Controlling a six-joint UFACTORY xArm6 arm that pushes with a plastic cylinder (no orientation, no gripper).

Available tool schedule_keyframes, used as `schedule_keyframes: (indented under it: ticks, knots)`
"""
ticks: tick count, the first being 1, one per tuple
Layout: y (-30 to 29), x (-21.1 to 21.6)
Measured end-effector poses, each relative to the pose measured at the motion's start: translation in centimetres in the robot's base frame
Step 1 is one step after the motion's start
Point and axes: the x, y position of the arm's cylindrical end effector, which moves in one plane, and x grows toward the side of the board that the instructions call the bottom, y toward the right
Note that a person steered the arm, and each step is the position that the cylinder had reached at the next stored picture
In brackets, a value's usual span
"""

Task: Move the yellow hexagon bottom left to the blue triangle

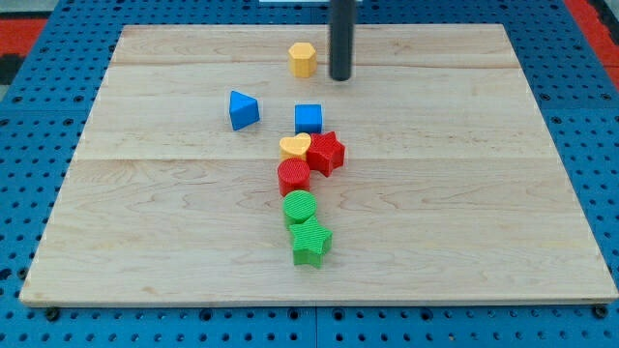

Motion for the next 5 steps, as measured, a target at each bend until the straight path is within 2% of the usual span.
schedule_keyframes:
  ticks: [1, 2, 3, 5]
  knots:
    - [-5.8, -2.6]
    - [-17.2, -2.3]
    - [-21.4, -3.8]
    - [-22.7, 5.8]
